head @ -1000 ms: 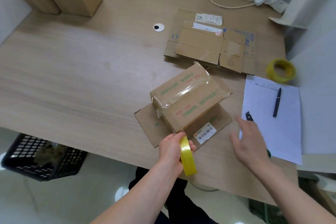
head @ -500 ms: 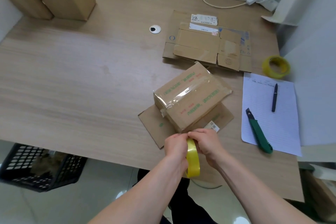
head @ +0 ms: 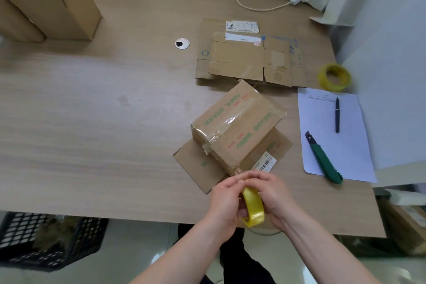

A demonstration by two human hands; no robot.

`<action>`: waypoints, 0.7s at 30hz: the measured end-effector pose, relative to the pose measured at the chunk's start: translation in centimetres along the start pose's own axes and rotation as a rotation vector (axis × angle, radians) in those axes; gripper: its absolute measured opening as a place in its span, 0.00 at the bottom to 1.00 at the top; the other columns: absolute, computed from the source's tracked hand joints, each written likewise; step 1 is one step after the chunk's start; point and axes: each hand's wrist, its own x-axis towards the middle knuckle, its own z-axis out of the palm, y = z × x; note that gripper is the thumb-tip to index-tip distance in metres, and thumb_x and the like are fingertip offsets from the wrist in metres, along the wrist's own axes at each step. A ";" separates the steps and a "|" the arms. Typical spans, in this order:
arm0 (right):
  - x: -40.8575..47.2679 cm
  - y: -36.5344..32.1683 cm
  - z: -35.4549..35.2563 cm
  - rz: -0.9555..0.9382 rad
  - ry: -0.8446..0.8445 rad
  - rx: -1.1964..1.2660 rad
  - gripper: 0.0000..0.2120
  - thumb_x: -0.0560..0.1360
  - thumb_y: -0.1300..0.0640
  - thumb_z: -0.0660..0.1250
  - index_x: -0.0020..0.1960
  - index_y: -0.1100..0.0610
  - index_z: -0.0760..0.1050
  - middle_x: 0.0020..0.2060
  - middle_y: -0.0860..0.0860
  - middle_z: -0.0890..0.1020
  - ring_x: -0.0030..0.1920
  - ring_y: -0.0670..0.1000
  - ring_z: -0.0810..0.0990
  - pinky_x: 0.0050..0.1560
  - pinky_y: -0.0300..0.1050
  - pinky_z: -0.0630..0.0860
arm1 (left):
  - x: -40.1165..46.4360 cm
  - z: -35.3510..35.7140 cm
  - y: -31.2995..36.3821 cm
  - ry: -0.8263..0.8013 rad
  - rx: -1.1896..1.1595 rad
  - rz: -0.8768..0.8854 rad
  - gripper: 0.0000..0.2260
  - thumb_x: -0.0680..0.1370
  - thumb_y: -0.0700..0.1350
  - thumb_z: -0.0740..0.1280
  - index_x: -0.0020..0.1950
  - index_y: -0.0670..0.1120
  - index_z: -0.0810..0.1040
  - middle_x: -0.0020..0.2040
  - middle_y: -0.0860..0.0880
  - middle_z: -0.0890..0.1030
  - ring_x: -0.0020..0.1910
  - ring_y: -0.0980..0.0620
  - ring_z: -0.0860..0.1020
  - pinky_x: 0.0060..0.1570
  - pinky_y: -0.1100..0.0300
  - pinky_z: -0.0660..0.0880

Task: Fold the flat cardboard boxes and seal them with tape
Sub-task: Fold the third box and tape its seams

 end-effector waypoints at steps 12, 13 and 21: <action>-1.1 0.8 0.9 -0.123 0.075 0.035 0.06 0.74 0.66 0.70 0.45 0.55 0.81 0.36 0.56 0.84 0.33 0.51 0.82 0.32 0.44 0.78 | -1.0 -2.3 0.8 -0.069 0.480 0.427 0.17 0.82 0.39 0.63 0.61 0.61 0.77 0.63 0.59 0.79 0.64 0.67 0.73 0.68 0.66 0.68; -1.2 0.9 1.2 -0.148 0.092 0.034 0.06 0.74 0.66 0.71 0.44 0.56 0.81 0.37 0.59 0.84 0.35 0.52 0.82 0.35 0.47 0.78 | -1.0 -2.5 0.7 -0.072 0.493 0.445 0.17 0.82 0.39 0.63 0.63 0.60 0.76 0.63 0.60 0.78 0.64 0.68 0.73 0.67 0.68 0.67; -1.6 1.5 2.6 -0.279 0.160 0.036 0.09 0.74 0.65 0.72 0.35 0.57 0.79 0.33 0.61 0.80 0.36 0.55 0.77 0.42 0.53 0.74 | -0.9 -3.9 1.5 -0.087 0.632 0.465 0.16 0.82 0.43 0.63 0.69 0.55 0.74 0.65 0.62 0.76 0.66 0.67 0.72 0.67 0.69 0.67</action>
